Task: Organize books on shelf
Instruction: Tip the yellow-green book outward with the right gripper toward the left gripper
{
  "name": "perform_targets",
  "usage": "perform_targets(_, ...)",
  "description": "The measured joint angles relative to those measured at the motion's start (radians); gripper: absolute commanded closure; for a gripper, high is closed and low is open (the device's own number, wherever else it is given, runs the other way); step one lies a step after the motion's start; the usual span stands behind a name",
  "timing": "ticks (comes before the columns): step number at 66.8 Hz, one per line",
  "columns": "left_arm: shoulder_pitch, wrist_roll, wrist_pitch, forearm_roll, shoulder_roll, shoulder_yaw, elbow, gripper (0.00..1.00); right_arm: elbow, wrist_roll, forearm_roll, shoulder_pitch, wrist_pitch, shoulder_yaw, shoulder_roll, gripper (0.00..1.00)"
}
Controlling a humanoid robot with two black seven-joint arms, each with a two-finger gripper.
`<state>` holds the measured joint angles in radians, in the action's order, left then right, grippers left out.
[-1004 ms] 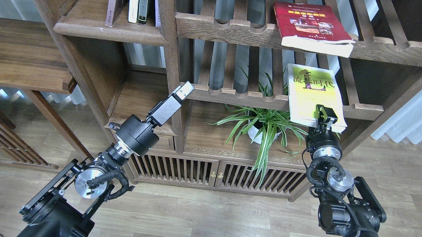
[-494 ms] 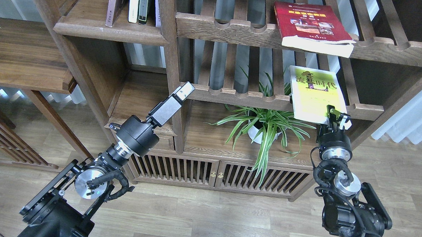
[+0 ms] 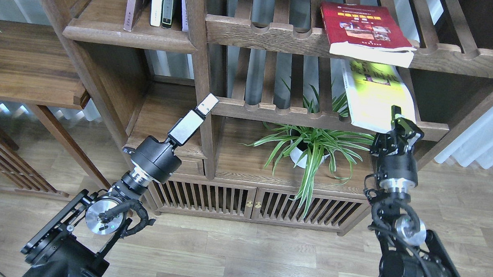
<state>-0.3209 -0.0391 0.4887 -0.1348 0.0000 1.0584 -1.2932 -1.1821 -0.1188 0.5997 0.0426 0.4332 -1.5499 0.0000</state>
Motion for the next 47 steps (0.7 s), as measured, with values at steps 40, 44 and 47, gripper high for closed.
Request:
perform_targets(40, 0.008, 0.007, 0.0, 0.082, 0.0, -0.066, 0.048, 0.03, -0.085, -0.01, 0.018, -0.055, 0.056, 0.279, 0.0, 0.96)
perform_targets(44, 0.014, 0.009, 0.0, 0.084, 0.0, -0.064, 0.051, 0.03, -0.089, -0.01, 0.015, -0.055, 0.056, 0.305, 0.0, 0.96)
perform_targets(47, 0.018, 0.01, 0.0, 0.087, 0.0, -0.059, 0.052, 0.03, -0.09, -0.01, 0.009, -0.054, 0.056, 0.327, 0.0, 0.95)
